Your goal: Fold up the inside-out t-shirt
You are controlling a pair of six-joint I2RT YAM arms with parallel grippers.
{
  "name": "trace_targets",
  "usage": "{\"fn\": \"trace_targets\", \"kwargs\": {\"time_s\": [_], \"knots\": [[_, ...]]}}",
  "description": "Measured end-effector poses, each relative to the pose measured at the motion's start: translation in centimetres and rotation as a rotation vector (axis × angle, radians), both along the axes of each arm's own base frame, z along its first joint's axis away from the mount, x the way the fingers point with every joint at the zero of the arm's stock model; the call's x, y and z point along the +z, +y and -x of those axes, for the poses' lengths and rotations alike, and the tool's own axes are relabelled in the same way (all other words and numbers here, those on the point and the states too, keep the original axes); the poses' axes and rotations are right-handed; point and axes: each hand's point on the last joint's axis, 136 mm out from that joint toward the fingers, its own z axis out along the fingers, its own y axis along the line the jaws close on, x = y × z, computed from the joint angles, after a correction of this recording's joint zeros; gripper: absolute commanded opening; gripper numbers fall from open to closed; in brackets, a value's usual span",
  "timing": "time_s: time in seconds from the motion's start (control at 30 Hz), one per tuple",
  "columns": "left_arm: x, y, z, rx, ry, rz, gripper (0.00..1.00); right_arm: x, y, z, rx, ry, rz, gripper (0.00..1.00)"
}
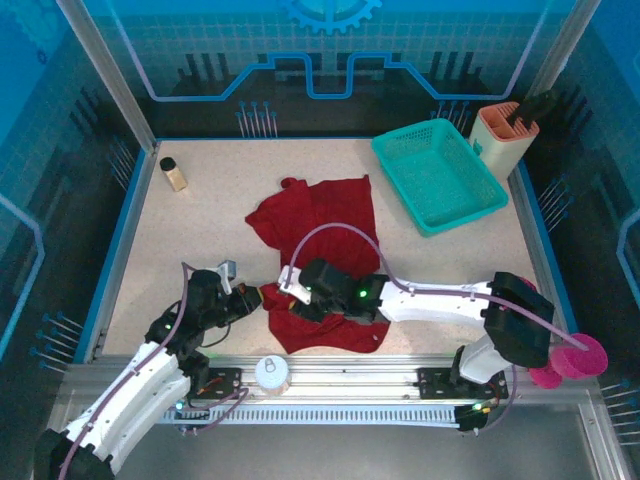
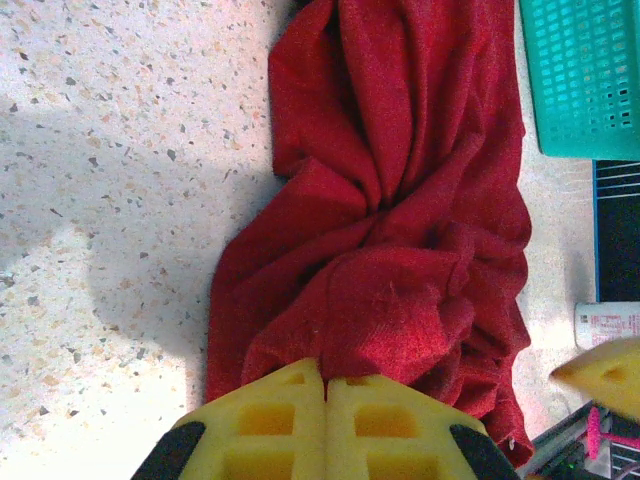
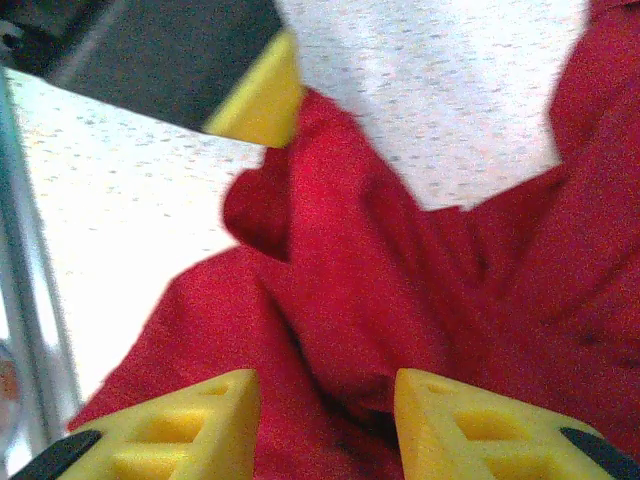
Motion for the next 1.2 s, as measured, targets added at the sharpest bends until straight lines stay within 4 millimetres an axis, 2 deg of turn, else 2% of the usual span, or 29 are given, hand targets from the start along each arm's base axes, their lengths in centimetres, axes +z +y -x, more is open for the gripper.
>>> {"fn": "trace_targets", "kwargs": {"time_s": [0.07,0.2,0.23,0.27,0.3,0.5,0.7,0.83,0.97,1.13,1.2], "knots": [[0.0,0.0,0.0,0.002,0.003,0.003,0.00,-0.7,0.8,0.2,-0.014,0.034,0.002,0.43],[0.0,-0.1,0.1,0.005,0.011,0.014,0.00,-2.1,2.1,-1.0,-0.127,0.079,-0.003,0.56],[0.0,-0.1,0.1,0.006,0.012,0.016,0.00,-2.3,2.4,-1.3,-0.156,0.080,-0.005,0.63],[0.0,-0.1,0.1,0.007,0.014,0.019,0.00,-2.4,2.7,-1.6,-0.188,0.078,-0.009,0.77],[0.1,-0.1,0.1,0.007,0.014,0.023,0.00,-2.4,3.0,-1.9,-0.217,0.067,-0.014,0.99],[0.9,-0.1,0.0,0.021,-0.011,0.047,0.00,-1.2,5.4,-2.5,-0.365,-0.069,-0.037,1.00],[2.1,0.0,-0.1,0.032,-0.060,0.071,0.00,-2.6,3.1,-4.7,-0.570,-0.131,0.038,1.00],[2.8,0.1,-0.1,0.038,-0.084,0.089,0.00,-2.8,2.1,-5.6,-0.616,-0.096,0.026,1.00],[2.8,0.1,0.0,0.043,-0.077,0.096,0.00,-2.4,2.0,-4.5,-0.528,0.036,-0.045,1.00],[2.8,0.0,0.0,0.043,-0.076,0.100,0.00,1.4,3.4,-2.3,-0.420,0.164,-0.210,1.00],[2.9,0.1,-0.1,0.046,-0.081,0.100,0.00,1.3,3.4,-2.4,-0.433,0.198,-0.223,1.00]]}}
